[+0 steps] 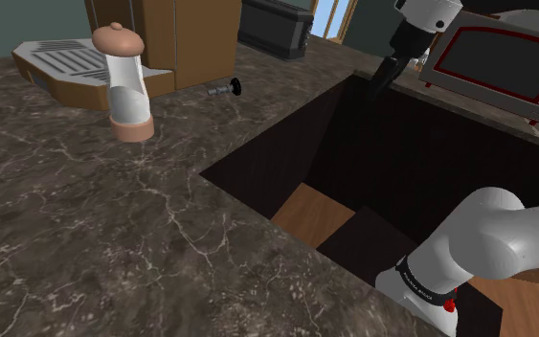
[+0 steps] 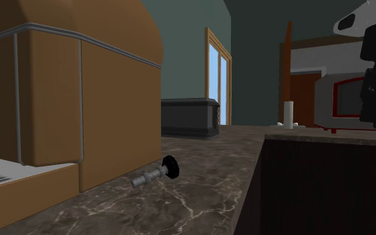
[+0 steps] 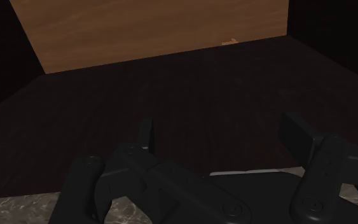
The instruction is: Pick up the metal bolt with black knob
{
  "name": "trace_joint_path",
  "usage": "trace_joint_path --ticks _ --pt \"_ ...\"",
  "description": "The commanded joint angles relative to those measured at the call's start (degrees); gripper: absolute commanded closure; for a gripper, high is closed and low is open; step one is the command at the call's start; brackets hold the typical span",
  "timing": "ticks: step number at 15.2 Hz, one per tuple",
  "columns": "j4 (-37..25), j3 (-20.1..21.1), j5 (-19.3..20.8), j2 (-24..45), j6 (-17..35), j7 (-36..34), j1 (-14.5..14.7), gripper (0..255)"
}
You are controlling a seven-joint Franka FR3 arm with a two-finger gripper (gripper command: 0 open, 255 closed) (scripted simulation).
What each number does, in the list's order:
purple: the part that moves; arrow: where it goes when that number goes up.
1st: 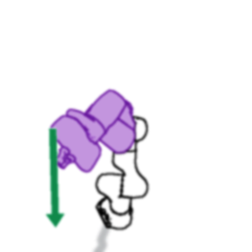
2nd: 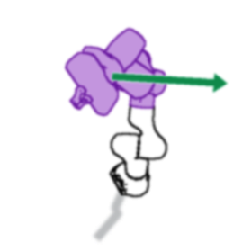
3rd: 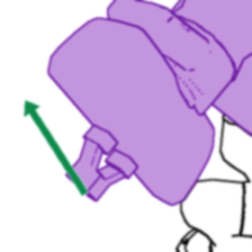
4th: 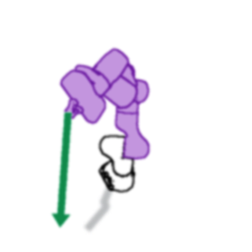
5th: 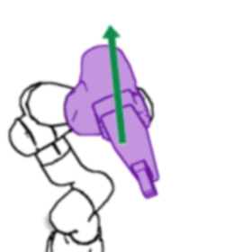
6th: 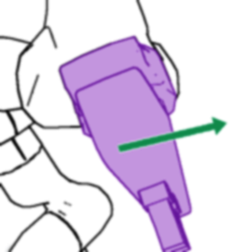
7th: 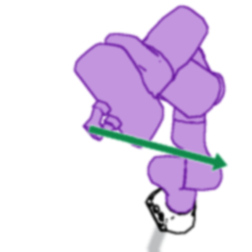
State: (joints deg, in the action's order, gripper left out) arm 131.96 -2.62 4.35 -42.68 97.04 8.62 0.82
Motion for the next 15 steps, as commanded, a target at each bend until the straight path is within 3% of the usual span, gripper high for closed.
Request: trace_joint_path --ticks 1,15 --pt "0.0 0.0 0.0 0.0 0.0 0.0 0.0 0" --pt "-23.2 7.9 0.8 30.4 4.4 -6.9 3.1 0"
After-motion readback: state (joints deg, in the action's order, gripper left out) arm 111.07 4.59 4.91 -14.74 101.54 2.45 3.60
